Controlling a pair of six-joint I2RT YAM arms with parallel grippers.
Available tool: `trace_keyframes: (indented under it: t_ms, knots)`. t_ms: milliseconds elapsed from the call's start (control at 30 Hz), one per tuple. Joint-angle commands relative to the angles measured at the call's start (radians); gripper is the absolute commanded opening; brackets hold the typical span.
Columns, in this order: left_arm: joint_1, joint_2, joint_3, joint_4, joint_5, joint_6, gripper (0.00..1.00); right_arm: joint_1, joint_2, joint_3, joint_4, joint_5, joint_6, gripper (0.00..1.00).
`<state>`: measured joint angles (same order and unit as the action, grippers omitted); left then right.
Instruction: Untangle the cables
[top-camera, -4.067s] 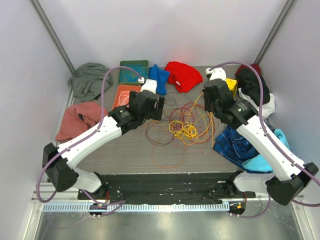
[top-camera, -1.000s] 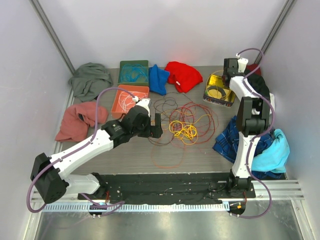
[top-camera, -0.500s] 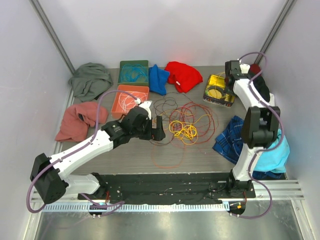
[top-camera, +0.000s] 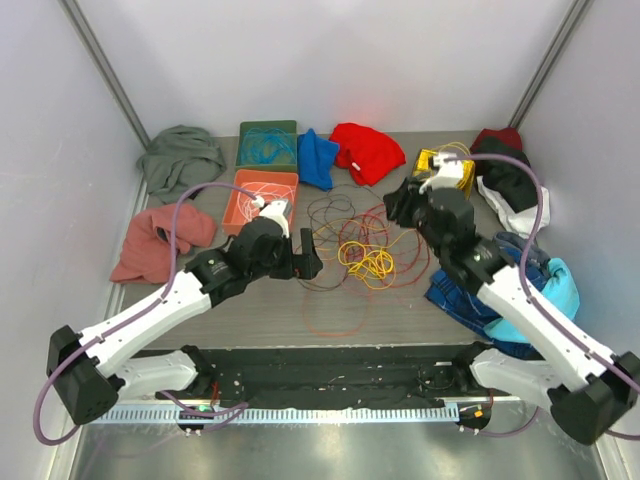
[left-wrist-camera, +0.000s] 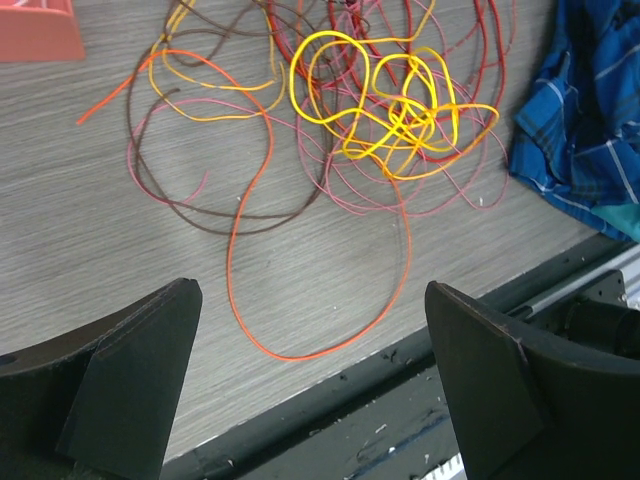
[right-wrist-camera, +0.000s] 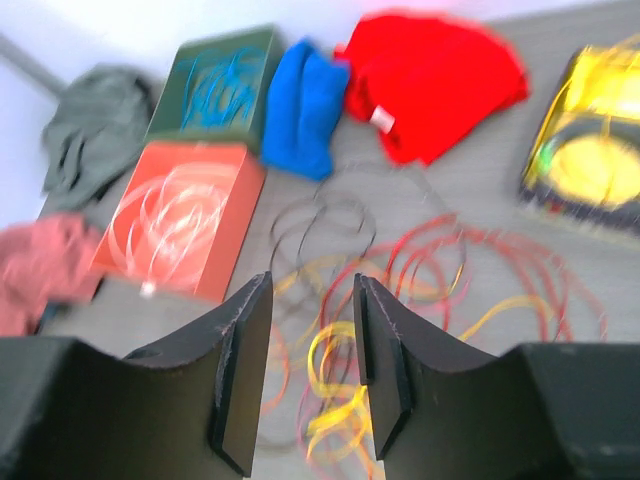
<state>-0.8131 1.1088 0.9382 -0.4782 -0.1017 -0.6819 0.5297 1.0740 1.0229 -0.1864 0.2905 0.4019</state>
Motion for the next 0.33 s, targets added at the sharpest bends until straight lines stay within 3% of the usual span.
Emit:
trace_keyframes:
  t_ms: [0,167,300]
  knots:
    - [0.002,0.014,-0.003,0.023,-0.062,-0.024,1.00,0.078,-0.127,-0.133,0.019,0.030,0.072,0.46]
    - [0.002,0.028,-0.030,0.061,-0.082,-0.051,1.00,0.289,-0.269,-0.289,-0.019,0.110,0.138,0.46]
    - [0.002,0.036,-0.036,0.089,-0.098,-0.065,1.00,0.375,-0.295,-0.334,-0.059,0.211,0.127,0.46]
